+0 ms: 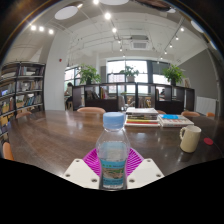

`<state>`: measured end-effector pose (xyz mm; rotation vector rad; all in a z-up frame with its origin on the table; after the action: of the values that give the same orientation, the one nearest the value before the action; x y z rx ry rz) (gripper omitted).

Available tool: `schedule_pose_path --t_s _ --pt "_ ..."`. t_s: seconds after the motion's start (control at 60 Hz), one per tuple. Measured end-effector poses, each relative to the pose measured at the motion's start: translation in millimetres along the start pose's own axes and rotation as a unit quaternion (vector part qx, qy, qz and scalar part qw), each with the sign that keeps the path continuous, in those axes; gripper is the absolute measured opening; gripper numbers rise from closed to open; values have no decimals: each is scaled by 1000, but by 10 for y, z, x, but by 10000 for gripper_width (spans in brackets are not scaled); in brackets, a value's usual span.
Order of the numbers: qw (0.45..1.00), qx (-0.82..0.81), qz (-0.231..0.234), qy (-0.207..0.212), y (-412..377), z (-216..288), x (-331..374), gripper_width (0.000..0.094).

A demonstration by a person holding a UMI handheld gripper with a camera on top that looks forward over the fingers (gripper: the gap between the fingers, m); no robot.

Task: Pour water

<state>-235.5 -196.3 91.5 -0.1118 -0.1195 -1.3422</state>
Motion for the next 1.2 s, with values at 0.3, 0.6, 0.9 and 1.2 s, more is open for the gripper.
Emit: schedule_pose_path --t_s 0.3,0.6,0.9,1.2 --pt "987 -156 10 -31 567 443 -267 265" --pt "886 -460 38 -51 1468 902 -457 273" --pt "694 -719 18 16 2134 1086 -534 276" --pt "512 -857 -2 50 2557 984 -559 284"
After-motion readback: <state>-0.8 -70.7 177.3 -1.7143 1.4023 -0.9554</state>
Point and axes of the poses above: the point between the fingertips, and its own axes, seen from behind it with the camera up: y to the right, z up, x backward, against the way the camera looks, the point moved 9 cm from there along x, backward, against the way the camera looks, and after that the axes turned 3 degrees about y, right-handed, at the moved point
